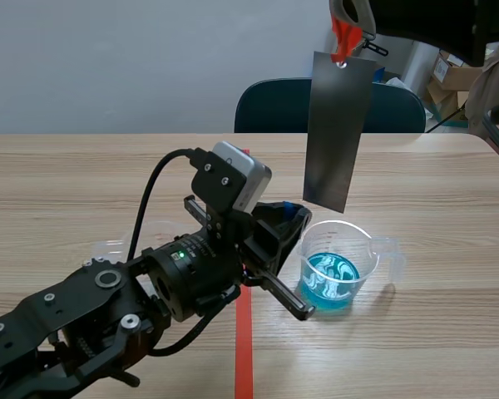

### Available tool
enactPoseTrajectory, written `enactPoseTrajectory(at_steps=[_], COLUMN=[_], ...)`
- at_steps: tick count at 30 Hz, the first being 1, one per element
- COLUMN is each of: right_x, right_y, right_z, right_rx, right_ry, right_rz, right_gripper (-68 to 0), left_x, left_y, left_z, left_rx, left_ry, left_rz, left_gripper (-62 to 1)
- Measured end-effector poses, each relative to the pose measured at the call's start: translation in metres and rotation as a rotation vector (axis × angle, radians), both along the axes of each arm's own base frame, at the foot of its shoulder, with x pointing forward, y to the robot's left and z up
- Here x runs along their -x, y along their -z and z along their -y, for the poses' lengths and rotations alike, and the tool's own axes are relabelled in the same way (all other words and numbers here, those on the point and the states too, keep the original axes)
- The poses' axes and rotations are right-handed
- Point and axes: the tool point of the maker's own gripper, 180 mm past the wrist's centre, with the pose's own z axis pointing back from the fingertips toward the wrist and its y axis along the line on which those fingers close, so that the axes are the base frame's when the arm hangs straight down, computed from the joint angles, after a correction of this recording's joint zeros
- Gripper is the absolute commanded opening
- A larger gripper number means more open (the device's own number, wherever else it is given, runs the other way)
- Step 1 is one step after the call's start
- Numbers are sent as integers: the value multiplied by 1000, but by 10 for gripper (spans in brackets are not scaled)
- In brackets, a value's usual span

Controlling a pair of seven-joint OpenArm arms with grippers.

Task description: Do the redox reaction experiment

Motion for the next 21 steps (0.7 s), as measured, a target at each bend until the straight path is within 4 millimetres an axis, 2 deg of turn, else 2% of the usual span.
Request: enactPoseTrajectory(at_steps=[7,15,21], right_x=[0,0,0], right_y=[0,0,0], right_z=[0,0,0], right_rx=[0,0,0], right_ry=[0,0,0], right_rz=[1,1,1], right_gripper=[-669,-669,-669], left_x=[11,35,49], left_y=[14,-4,-7], left_z=[-25,-49,-82], left_rx=[-35,-43,-97], left_ry=[-25,-28,-73], left_rz=[-26,-1,-5], left_gripper=[-584,-584,-584])
